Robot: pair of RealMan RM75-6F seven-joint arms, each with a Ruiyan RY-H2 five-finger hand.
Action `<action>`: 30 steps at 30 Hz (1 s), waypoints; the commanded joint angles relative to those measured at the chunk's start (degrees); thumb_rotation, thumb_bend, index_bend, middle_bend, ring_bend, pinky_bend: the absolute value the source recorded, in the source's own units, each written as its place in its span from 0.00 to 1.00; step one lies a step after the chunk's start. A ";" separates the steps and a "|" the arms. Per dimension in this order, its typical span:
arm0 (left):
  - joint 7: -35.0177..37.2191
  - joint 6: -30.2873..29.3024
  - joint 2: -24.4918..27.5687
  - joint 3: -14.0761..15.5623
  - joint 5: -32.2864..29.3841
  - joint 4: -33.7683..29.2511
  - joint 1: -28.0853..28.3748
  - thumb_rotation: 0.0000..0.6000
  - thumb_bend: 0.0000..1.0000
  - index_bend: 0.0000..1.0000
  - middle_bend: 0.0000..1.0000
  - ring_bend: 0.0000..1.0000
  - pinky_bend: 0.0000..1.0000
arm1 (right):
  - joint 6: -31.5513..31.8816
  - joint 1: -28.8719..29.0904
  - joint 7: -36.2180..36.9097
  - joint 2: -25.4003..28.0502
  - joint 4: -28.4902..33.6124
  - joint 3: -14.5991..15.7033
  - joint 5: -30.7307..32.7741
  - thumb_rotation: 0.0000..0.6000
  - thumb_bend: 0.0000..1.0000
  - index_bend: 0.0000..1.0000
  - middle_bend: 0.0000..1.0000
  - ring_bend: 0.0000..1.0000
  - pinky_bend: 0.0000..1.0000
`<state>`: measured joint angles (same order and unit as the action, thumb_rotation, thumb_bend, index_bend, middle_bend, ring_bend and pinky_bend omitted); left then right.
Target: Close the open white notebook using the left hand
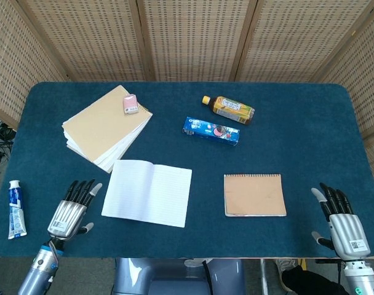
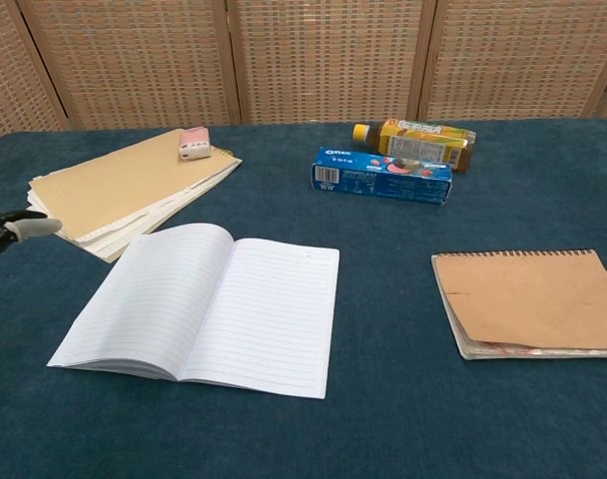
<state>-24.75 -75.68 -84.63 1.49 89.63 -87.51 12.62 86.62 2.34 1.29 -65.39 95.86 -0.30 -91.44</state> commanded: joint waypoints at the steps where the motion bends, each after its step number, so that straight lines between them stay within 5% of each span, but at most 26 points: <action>1: -1.22 1.41 -1.29 -0.21 -0.46 0.42 0.90 1.00 0.17 0.00 0.00 0.00 0.00 | 0.08 0.00 0.40 0.14 -0.05 -0.13 0.13 1.00 0.11 0.00 0.00 0.00 0.00; 30: -8.77 8.63 -8.00 -2.78 -7.37 2.04 6.36 1.00 0.18 0.00 0.00 0.00 0.00 | -0.09 0.10 2.12 0.43 -0.40 -0.56 0.81 1.00 0.11 0.00 0.00 0.00 0.00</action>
<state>-33.36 -67.05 -92.58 -1.35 82.38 -85.49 18.94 86.55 2.43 3.38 -64.97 95.47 -0.86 -90.63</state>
